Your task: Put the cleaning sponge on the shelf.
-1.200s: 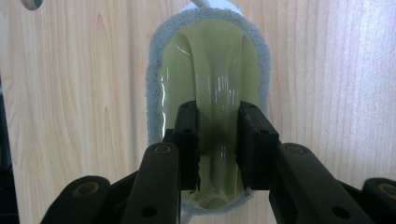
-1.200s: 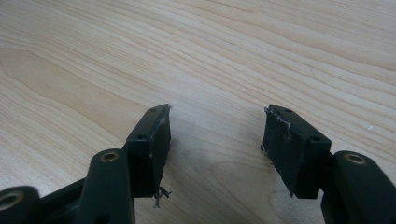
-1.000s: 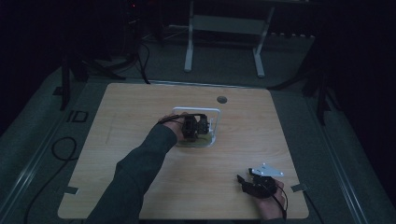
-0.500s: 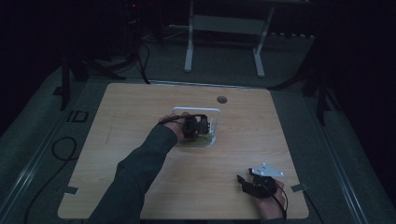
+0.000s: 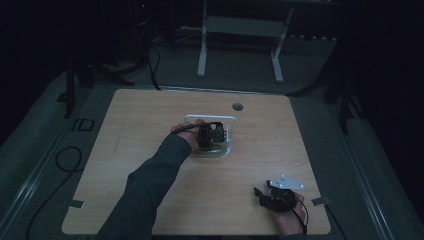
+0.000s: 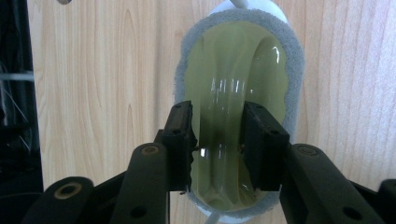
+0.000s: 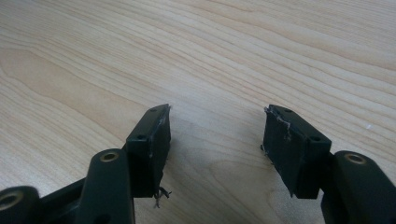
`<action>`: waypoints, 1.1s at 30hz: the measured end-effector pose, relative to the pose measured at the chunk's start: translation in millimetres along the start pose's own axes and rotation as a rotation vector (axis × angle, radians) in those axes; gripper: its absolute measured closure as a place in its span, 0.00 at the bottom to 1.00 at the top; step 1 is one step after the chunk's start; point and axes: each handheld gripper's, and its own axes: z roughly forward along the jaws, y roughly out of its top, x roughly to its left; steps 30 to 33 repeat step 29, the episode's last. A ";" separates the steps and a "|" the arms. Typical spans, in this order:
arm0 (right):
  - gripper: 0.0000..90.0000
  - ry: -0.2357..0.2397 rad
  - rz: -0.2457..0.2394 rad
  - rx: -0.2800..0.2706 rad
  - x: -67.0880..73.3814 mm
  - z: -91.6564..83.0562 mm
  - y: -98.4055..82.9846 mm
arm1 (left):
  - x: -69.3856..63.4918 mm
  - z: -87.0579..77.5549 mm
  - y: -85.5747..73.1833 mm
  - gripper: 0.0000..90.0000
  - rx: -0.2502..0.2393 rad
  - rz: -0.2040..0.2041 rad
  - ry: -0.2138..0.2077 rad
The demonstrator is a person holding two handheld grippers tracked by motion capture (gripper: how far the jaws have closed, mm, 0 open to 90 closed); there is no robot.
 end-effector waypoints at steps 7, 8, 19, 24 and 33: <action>0.45 -0.001 0.001 0.001 0.1 -0.1 -0.1 | 0.2 -8.0 -2.1 0.66 -0.017 -0.016 0.010; 0.45 -0.001 0.000 0.000 0.1 -0.1 -0.1 | 0.0 -10.0 -2.1 0.66 -0.022 -0.022 0.008; 0.45 -0.002 0.002 0.000 0.2 -0.2 -0.2 | -2.4 -33.5 -4.6 0.63 -0.064 -0.060 0.018; 0.45 -0.002 0.001 -0.002 -0.1 -0.1 -0.2 | -0.8 -46.7 -12.7 0.63 -0.091 -0.101 0.030; 0.45 -0.002 0.003 -0.001 -0.1 -0.2 -0.2 | -0.4 -65.9 -27.1 0.63 -0.145 -0.174 0.054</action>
